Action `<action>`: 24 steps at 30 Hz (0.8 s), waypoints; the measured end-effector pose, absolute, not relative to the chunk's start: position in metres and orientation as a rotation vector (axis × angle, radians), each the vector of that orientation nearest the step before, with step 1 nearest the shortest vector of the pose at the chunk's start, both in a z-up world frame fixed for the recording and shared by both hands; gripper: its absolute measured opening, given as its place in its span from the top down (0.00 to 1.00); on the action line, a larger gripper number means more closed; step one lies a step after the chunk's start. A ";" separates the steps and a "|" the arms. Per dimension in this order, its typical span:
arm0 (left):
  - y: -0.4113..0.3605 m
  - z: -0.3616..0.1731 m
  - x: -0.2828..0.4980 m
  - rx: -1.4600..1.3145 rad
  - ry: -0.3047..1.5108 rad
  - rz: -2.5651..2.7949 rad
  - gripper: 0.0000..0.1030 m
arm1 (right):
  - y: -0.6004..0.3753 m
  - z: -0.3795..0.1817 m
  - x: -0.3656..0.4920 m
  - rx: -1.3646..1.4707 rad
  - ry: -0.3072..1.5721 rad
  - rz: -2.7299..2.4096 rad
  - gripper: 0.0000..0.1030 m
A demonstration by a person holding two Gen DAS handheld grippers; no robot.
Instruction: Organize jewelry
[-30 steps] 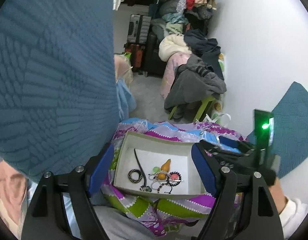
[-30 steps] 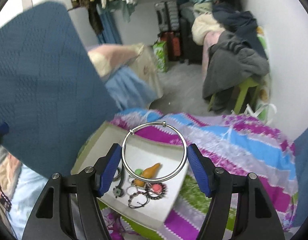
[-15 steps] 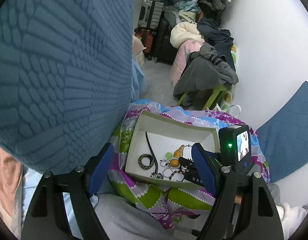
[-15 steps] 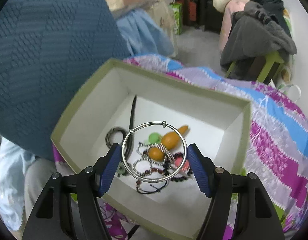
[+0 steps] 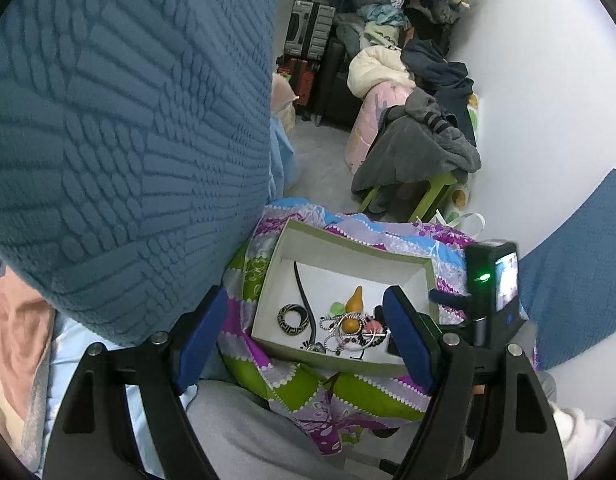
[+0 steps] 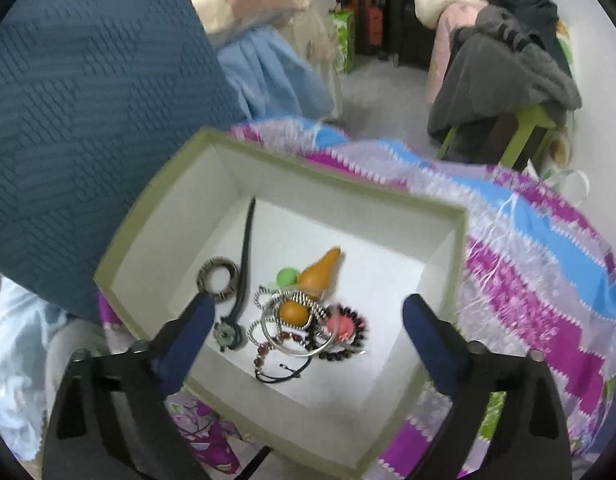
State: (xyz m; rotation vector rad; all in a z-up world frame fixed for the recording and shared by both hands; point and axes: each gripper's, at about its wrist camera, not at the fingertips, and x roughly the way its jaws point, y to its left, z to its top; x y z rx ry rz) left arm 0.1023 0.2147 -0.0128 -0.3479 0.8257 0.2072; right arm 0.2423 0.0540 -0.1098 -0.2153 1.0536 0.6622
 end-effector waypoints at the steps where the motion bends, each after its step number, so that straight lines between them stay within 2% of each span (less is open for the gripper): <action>1: 0.214 -0.009 0.102 -0.343 0.821 0.208 0.23 | 0.049 -0.096 0.243 -0.206 1.030 0.658 0.06; 4: 0.210 0.004 0.102 -0.335 0.794 0.207 0.23 | 0.038 -0.065 0.245 -0.174 0.979 0.649 0.01; 13: 0.192 0.043 0.097 -0.271 0.735 0.189 0.21 | -0.007 0.045 0.226 -0.077 0.788 0.623 0.00; 24: 0.172 0.070 0.077 -0.237 0.674 0.171 0.17 | -0.057 0.103 0.180 -0.027 0.654 0.584 0.00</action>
